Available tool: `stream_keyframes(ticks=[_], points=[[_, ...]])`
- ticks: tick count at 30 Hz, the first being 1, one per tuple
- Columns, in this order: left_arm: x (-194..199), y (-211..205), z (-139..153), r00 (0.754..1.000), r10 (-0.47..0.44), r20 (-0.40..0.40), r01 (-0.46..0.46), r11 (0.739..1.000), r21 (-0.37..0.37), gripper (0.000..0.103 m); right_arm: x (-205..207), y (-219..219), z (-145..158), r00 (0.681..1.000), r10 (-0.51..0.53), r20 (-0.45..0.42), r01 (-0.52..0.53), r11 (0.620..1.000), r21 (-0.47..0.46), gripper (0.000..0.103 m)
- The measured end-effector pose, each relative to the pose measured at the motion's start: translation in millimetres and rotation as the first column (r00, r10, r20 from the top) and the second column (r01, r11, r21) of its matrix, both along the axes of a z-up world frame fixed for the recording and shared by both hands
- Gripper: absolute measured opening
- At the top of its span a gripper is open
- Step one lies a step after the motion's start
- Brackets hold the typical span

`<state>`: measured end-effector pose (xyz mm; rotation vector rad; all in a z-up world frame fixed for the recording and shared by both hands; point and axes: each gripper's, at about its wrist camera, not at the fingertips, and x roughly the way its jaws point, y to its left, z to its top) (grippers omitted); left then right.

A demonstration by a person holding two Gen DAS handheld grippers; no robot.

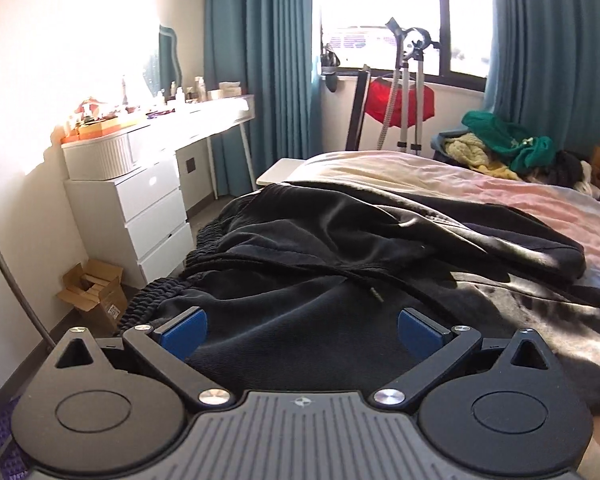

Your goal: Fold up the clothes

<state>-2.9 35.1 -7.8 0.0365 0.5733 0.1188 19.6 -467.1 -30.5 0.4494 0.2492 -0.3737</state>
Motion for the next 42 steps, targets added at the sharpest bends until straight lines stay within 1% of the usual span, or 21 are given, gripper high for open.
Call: stream_keyframes(ticks=[2,4,7,9,11,13,16,19,21,22,23,24,29,30,33,35,38,40,42], points=[[7,-23,-6,0.998,-0.055,-0.015,0.055,0.998,0.02,0.102,4,16,-6,0.999,0.044,-0.024,-0.044,0.999,0.0,0.083],[16,-44,-14,0.995,-0.097,-0.038,0.099,0.994,0.038,0.101,9,29,-8,0.995,0.083,-0.048,-0.084,0.996,-0.02,0.083],[27,-75,-27,0.987,-0.149,-0.062,0.152,0.987,0.059,0.101,13,41,-5,0.993,0.098,-0.059,-0.103,0.991,-0.085,0.083],[38,-97,-40,0.98,-0.186,-0.066,0.19,0.98,0.065,0.101,12,44,-3,0.994,0.096,-0.057,-0.101,0.99,-0.102,0.083],[48,-112,-47,0.978,-0.197,-0.074,0.202,0.978,0.061,0.095,13,45,-4,0.994,0.098,-0.057,-0.104,0.989,-0.106,0.083],[63,-127,-56,0.976,-0.203,-0.084,0.207,0.977,0.048,0.093,14,44,-5,0.993,0.102,-0.057,-0.107,0.988,-0.107,0.082],[88,-150,-66,0.973,-0.21,-0.094,0.215,0.976,0.044,0.093,23,40,-10,0.995,0.075,-0.065,-0.082,0.992,-0.1,0.082],[116,-173,-74,0.971,-0.217,-0.102,0.222,0.974,0.048,0.093,30,32,-16,0.996,0.045,-0.08,-0.05,0.996,-0.069,0.082],[133,-188,-79,0.968,-0.227,-0.109,0.234,0.97,0.061,0.093,35,27,-22,0.995,0.043,-0.095,-0.047,0.998,-0.032,0.082],[141,-195,-80,0.968,-0.232,-0.095,0.24,0.968,0.077,0.095,36,25,-25,0.994,0.043,-0.098,-0.045,0.999,-0.018,0.082],[149,-203,-81,0.968,-0.238,-0.081,0.245,0.965,0.092,0.1,37,24,-27,0.994,0.043,-0.1,-0.044,0.999,-0.006,0.082],[157,-210,-82,0.968,-0.244,-0.067,0.25,0.962,0.108,0.102,38,23,-29,0.994,0.042,-0.101,-0.042,0.999,0.002,0.082],[204,-244,-97,0.963,-0.255,-0.092,0.265,0.955,0.134,0.103,45,20,-33,0.995,0.04,-0.09,-0.038,0.999,0.028,0.082],[213,-250,-102,0.96,-0.263,-0.099,0.275,0.95,0.148,0.103,47,18,-34,0.995,0.04,-0.089,-0.037,0.999,0.035,0.082],[234,-267,-113,0.953,-0.282,-0.112,0.3,0.933,0.2,0.1,53,12,-38,0.995,0.033,-0.089,-0.027,0.997,0.068,0.082],[246,-276,-118,0.948,-0.294,-0.12,0.315,0.921,0.228,0.093,56,7,-42,0.995,0.028,-0.091,-0.019,0.995,0.096,0.082],[258,-283,-124,0.942,-0.307,-0.132,0.331,0.915,0.229,0.086,62,2,-49,0.995,0.025,-0.101,-0.012,0.992,0.124,0.082],[262,-286,-128,0.937,-0.324,-0.132,0.347,0.905,0.245,0.081,65,0,-52,0.994,0.025,-0.107,-0.01,0.99,0.141,0.082],[265,-288,-131,0.936,-0.327,-0.13,0.35,0.905,0.242,0.078,68,-1,-55,0.994,0.025,-0.11,-0.007,0.988,0.157,0.082]])
